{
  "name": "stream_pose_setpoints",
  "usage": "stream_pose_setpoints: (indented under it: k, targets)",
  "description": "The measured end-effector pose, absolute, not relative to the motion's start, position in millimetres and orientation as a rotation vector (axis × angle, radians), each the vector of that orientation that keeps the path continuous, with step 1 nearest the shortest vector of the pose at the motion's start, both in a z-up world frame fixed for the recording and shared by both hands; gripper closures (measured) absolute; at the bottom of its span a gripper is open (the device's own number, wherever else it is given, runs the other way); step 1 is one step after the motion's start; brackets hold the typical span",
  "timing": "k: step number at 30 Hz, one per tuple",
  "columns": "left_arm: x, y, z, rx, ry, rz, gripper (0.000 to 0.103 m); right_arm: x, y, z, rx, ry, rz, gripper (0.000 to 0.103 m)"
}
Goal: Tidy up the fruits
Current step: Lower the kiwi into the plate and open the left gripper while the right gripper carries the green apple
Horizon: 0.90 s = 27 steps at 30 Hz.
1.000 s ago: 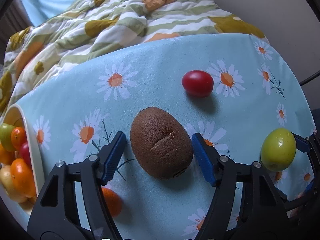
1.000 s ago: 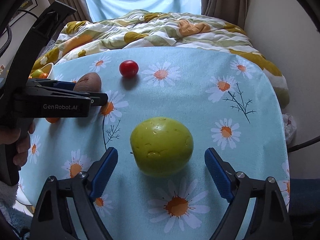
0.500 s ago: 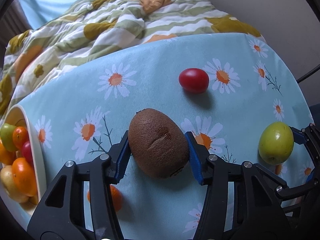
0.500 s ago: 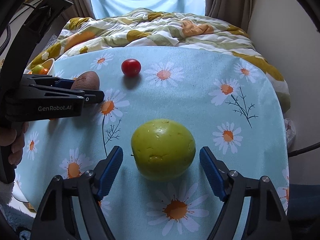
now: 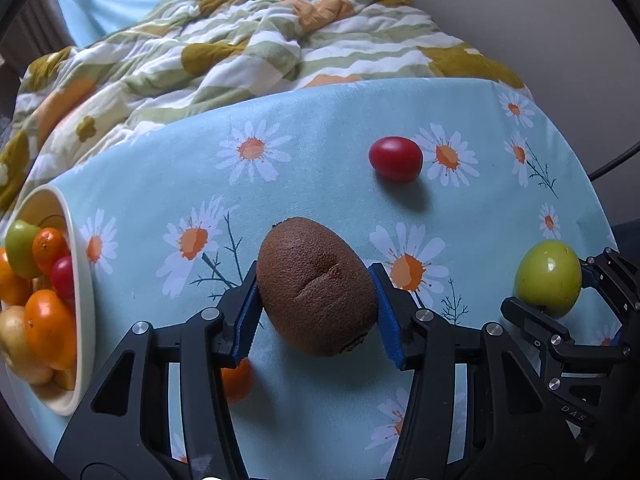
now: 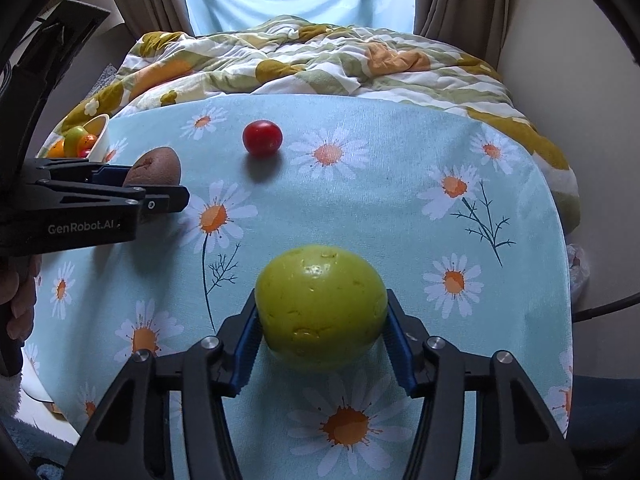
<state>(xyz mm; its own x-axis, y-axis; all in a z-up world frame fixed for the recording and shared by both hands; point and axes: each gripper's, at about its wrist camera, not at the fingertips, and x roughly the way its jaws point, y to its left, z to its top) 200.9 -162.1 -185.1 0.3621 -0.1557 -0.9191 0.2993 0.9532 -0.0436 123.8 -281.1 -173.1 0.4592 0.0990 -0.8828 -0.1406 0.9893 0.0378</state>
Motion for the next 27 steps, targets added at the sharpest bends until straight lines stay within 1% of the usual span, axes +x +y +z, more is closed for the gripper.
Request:
stream_pose_setpoints:
  k: [9, 17, 27]
  targets:
    - [190.0, -149.9, -161.1, 0.096, 1.124, -0.257, 0.046, 121.4, -273.2, -154.3, -0.053, 1.052, 0.186, 0.051]
    - [175.7, -130.0, -123.8, 0.031, 1.064, -0.206, 0.046, 118.3, -259.9, -123.1, -0.085, 1.002, 0.24, 0.051]
    - [160.0, -79.0, -81.8, -0.047, 0.989, -0.131, 0.046, 127.0, -225.1, -89.3, -0.091, 0.967, 0.335, 0.051]
